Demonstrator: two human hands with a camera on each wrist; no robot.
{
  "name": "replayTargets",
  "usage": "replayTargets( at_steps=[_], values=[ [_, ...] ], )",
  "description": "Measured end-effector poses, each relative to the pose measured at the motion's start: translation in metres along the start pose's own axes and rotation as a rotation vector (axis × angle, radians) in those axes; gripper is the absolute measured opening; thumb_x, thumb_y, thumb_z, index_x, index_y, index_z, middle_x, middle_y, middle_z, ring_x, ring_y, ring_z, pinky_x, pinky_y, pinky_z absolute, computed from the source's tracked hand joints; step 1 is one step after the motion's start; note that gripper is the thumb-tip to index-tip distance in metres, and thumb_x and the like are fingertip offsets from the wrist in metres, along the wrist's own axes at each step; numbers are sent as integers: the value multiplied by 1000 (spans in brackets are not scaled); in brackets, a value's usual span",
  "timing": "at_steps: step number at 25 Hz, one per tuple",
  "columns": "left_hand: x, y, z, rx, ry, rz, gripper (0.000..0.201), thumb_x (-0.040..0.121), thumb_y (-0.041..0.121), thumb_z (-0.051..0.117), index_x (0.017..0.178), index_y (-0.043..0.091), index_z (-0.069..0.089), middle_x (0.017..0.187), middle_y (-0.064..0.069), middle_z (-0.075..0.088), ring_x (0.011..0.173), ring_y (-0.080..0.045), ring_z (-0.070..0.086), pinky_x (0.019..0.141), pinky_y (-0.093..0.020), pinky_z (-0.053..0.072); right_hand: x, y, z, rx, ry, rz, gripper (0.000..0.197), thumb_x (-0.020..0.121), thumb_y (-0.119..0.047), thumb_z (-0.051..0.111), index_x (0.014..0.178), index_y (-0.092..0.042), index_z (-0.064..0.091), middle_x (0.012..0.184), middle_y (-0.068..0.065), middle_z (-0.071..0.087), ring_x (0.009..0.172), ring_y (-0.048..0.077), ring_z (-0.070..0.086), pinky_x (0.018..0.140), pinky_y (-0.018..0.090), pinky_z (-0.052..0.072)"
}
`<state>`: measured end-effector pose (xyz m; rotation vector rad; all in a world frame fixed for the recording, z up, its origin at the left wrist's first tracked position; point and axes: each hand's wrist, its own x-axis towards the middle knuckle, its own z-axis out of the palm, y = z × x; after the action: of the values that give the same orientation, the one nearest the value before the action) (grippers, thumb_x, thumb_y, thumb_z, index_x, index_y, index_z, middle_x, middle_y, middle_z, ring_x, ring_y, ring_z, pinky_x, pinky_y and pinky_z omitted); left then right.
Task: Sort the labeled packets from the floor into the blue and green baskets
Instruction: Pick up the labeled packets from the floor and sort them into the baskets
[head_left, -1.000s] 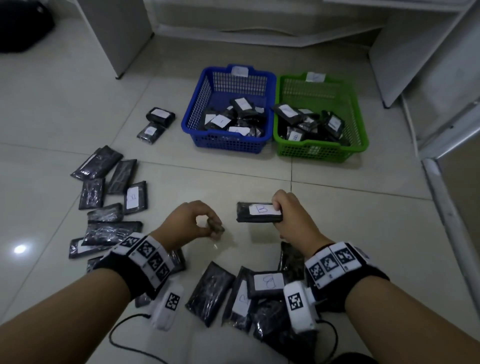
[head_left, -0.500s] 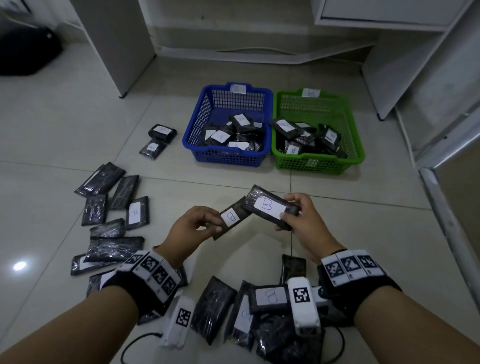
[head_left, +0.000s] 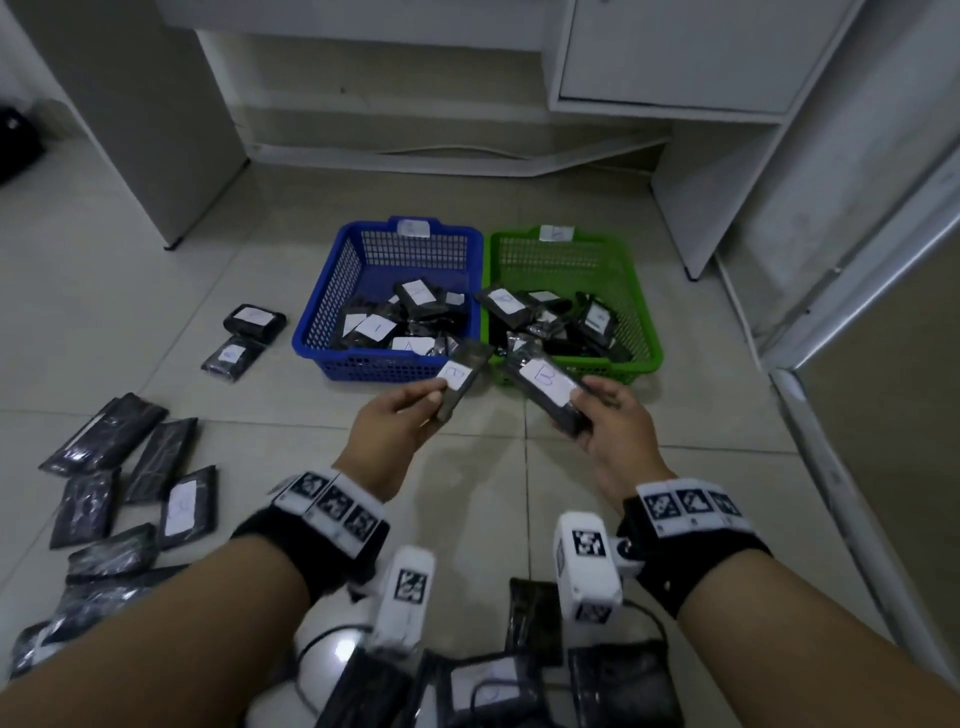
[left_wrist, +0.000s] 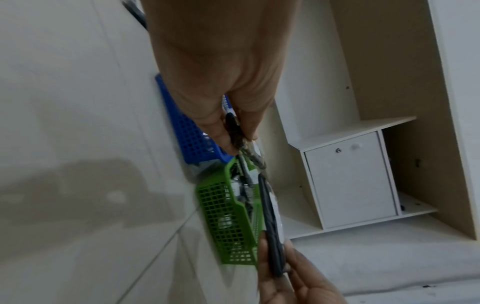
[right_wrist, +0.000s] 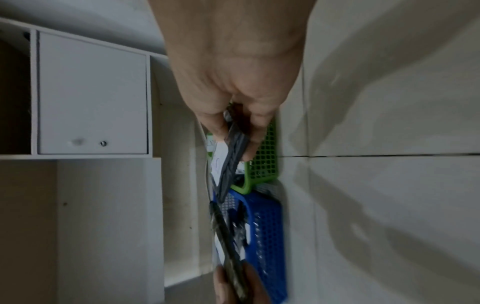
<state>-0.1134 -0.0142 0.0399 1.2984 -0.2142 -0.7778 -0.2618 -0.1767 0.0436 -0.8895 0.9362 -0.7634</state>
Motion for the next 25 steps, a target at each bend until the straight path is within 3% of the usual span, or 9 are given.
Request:
replayTargets(
  at_steps=[3, 6, 9, 12, 15, 17, 20, 22, 25],
  values=[
    [49, 12, 57, 3, -52, 23, 27, 92, -2, 53, 117, 1, 61, 104, -12, 65, 89, -18, 63, 77, -20, 56, 49, -32, -1, -61, 159, -32, 18, 87, 0, 61, 91, -17, 57, 98, 16, 64, 63, 20, 58, 41, 23, 45],
    [86, 4, 97, 40, -46, -18, 30, 91, -3, 54, 119, 4, 60, 109, -12, 64, 92, -19, 63, 81, -24, 55, 89, -43, -1, -69, 218, -20, 16, 90, 1, 56, 95, -14, 54, 103, 17, 62, 58, 22, 56, 43, 28, 46],
    [117, -16, 114, 117, 16, -55, 40, 90, -3, 55, 129, 5, 55, 126, -15, 59, 109, -26, 60, 97, -37, 50, 117, -39, -1, -52, 191, 2, 22, 89, 11, 50, 92, -11, 50, 109, 18, 56, 69, 29, 62, 58, 31, 54],
    [130, -27, 120, 306, 47, 1, 47, 91, 2, 56, 137, 12, 48, 125, -2, 59, 109, -19, 58, 93, -29, 45, 141, -22, -6, -178, 144, -25, 33, 80, 16, 56, 87, -17, 54, 117, 19, 61, 102, 33, 63, 87, 41, 55],
    [139, -24, 129, 483, -117, 19, 42, 91, 12, 57, 129, 27, 46, 114, 5, 61, 102, -14, 57, 90, -26, 41, 153, -9, -8, -362, 37, -36, 33, 84, 6, 60, 114, -9, 62, 121, 16, 63, 110, 27, 61, 102, 43, 46],
    [153, -22, 132, 616, -243, -11, 60, 87, 24, 60, 141, 25, 36, 128, 0, 57, 112, -19, 54, 101, -34, 42, 155, -8, -9, -485, -100, -42, 43, 90, 2, 54, 132, -5, 53, 129, 13, 59, 117, 25, 57, 106, 40, 43],
    [163, -27, 126, 813, -262, 44, 67, 89, 23, 59, 149, 22, 28, 141, -3, 45, 127, -22, 46, 110, -39, 35, 144, -12, -15, -458, -158, -79, 43, 91, 4, 51, 133, -5, 53, 130, 12, 59, 117, 20, 56, 102, 30, 42],
    [154, -31, 117, 1025, -224, 198, 54, 91, 21, 58, 142, 16, 42, 142, -10, 44, 128, -25, 46, 109, -33, 35, 128, -14, -25, -432, -117, -144, 35, 89, 4, 54, 122, -6, 62, 120, 12, 65, 109, 18, 61, 96, 27, 46],
    [125, -38, 95, 1160, -244, 418, 35, 88, 7, 57, 122, 12, 62, 125, -9, 49, 110, -19, 52, 96, -21, 36, 91, -10, -46, -459, -134, -168, 29, 88, 4, 54, 110, -8, 68, 104, 10, 68, 99, 17, 64, 83, 24, 51]
  ],
)
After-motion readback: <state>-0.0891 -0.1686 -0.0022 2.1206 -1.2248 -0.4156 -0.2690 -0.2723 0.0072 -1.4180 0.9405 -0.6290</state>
